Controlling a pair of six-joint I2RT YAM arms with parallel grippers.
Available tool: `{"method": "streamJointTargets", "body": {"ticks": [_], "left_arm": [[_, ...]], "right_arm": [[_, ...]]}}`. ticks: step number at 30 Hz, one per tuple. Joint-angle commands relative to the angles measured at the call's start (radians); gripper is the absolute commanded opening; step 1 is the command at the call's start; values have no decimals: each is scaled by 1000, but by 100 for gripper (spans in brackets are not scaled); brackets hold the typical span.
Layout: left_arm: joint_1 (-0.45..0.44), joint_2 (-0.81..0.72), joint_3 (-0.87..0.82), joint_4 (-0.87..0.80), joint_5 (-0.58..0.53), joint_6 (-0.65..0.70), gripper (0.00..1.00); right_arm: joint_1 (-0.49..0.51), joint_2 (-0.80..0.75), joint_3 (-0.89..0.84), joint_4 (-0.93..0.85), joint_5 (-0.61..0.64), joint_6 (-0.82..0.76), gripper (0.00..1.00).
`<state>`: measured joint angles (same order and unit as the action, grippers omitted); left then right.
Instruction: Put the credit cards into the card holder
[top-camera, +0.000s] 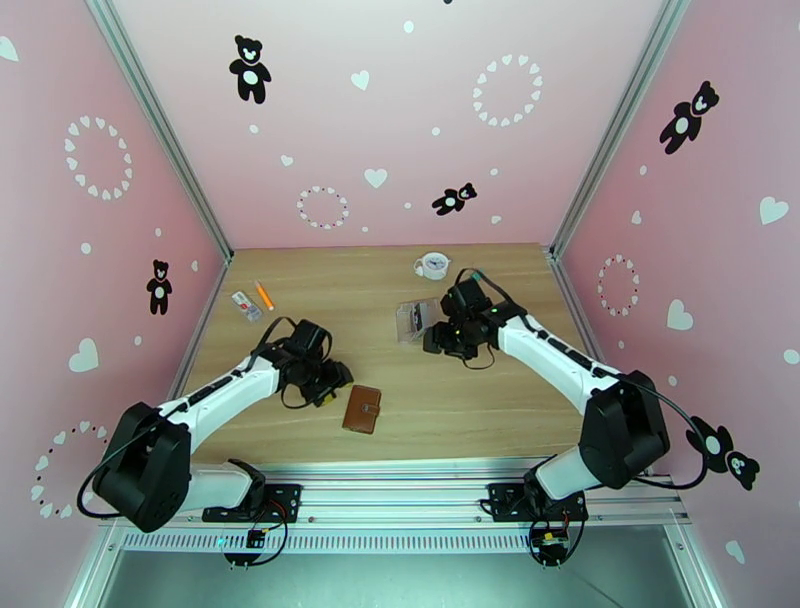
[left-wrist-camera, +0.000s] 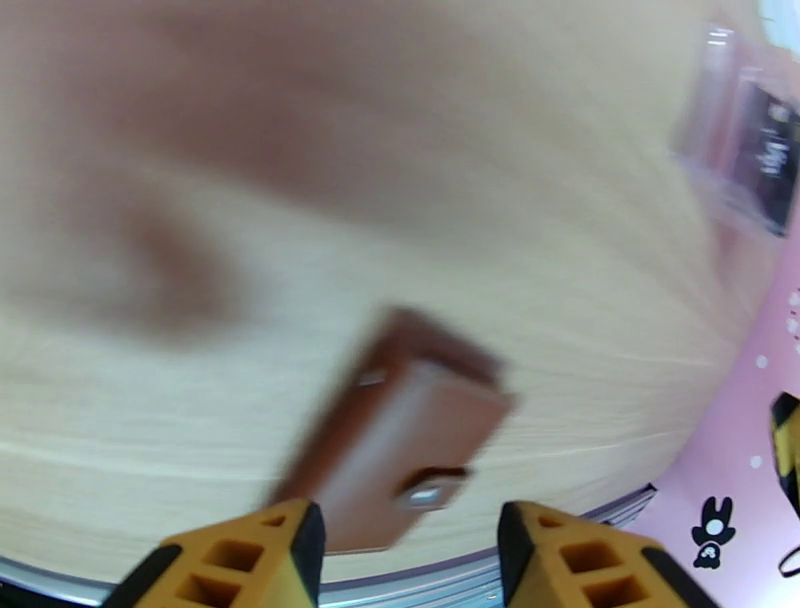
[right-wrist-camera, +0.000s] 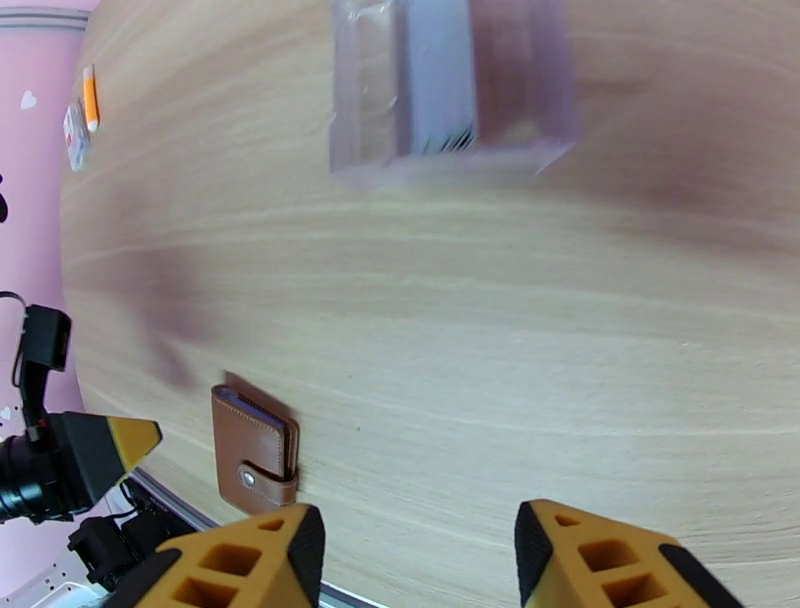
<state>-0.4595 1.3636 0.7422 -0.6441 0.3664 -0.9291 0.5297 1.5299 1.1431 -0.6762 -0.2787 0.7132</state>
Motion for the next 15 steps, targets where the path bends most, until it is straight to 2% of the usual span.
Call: {"method": "streamJointTargets", "body": {"ticks": [1,7,13,15], "left_arm": [[-4,47,5,51,85,86,50],[-51,170,10,112,139,128,43],[-81,243,31,188,196,96,29],[-87,274,51,224,223,74,28]], "right_arm": [[68,43,-5,50,3,59,54],[116,115,1,81,-23,116,54],[119,115,-2,59,14,116,54],[118,108,-3,44,25,108,54]]}}
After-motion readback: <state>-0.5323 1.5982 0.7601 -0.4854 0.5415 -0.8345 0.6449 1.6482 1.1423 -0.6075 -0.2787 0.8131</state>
